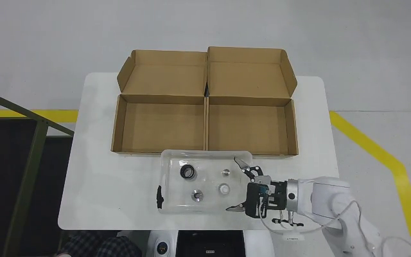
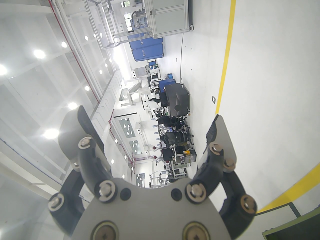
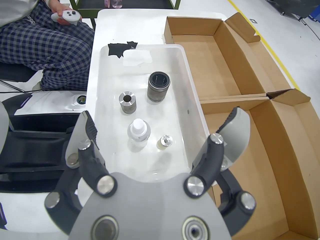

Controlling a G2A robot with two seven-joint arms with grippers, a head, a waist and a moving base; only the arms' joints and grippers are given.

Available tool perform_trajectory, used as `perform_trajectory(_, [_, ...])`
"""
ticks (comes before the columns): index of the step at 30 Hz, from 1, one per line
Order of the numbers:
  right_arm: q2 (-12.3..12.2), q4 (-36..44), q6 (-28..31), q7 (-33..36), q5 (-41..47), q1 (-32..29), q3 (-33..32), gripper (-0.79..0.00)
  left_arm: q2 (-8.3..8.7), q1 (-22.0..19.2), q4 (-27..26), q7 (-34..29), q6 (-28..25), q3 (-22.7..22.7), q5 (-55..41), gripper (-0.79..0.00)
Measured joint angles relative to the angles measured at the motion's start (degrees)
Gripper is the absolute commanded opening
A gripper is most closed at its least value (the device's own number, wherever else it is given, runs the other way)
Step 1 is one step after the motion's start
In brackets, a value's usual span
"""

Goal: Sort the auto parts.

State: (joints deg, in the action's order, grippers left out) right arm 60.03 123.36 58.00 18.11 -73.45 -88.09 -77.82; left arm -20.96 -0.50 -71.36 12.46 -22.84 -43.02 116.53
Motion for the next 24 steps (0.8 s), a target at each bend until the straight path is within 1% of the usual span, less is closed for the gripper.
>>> perform_trajectory(9, [-0.01,-0.27,-0.08,0.33,-0.27,-0.02,0.34,0.0,0.0,0.0,0.0,0.0,0.0,0.0,0.0,0.0])
perform_trajectory(17, [0.31,-3.73,-2.45,4.69,-1.02,3.85,6.63,0.0,0.0,0.0,0.0,0.0,0.0,0.0,0.0,0.0])
perform_trajectory(24, [0.52,-5.36,-4.41,10.27,-1.45,6.57,11.26,0.0,0.0,0.0,0.0,0.0,0.0,0.0,0.0,0.0])
